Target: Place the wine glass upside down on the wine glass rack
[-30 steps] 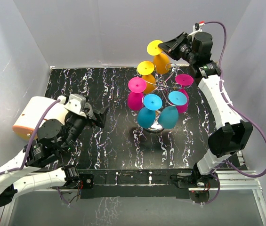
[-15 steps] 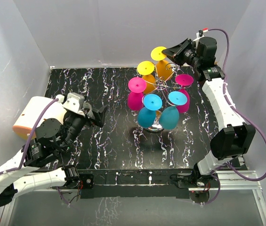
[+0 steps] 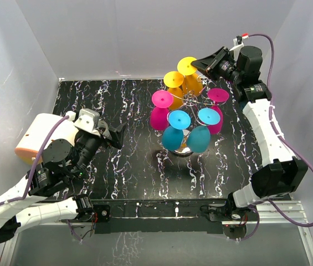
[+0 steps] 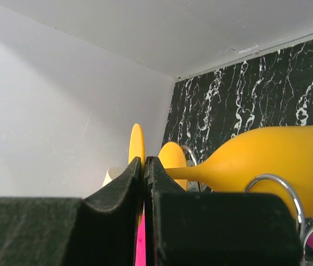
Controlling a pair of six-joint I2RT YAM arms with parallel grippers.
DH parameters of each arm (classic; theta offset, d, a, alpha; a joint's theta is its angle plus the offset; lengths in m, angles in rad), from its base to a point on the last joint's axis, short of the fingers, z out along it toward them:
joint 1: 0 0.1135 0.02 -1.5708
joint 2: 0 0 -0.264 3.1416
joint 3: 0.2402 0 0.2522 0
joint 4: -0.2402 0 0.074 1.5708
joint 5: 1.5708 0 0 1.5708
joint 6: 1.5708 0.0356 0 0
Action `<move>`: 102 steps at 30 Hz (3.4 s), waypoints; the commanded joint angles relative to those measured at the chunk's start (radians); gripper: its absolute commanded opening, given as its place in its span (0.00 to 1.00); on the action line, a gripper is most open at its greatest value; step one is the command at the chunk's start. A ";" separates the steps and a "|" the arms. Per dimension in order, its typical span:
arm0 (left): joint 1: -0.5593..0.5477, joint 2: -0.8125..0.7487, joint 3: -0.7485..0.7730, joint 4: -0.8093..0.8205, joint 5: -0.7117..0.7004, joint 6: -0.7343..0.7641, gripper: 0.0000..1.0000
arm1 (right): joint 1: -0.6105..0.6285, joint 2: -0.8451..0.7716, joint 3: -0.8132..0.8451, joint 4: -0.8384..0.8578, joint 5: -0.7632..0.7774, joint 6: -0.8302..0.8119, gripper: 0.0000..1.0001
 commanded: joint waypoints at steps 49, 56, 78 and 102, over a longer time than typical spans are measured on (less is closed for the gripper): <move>0.001 -0.007 -0.003 0.030 -0.019 -0.005 0.93 | -0.003 -0.193 -0.114 -0.112 0.301 -0.194 0.00; 0.001 0.000 0.005 0.016 -0.022 -0.013 0.94 | -0.003 -0.165 -0.087 -0.094 0.332 -0.199 0.00; 0.002 0.018 0.008 0.031 -0.021 0.015 0.94 | -0.004 -0.104 -0.052 -0.089 0.285 -0.220 0.00; 0.001 0.039 0.013 0.022 -0.030 -0.001 0.97 | -0.003 -0.101 -0.001 -0.142 0.305 -0.311 0.59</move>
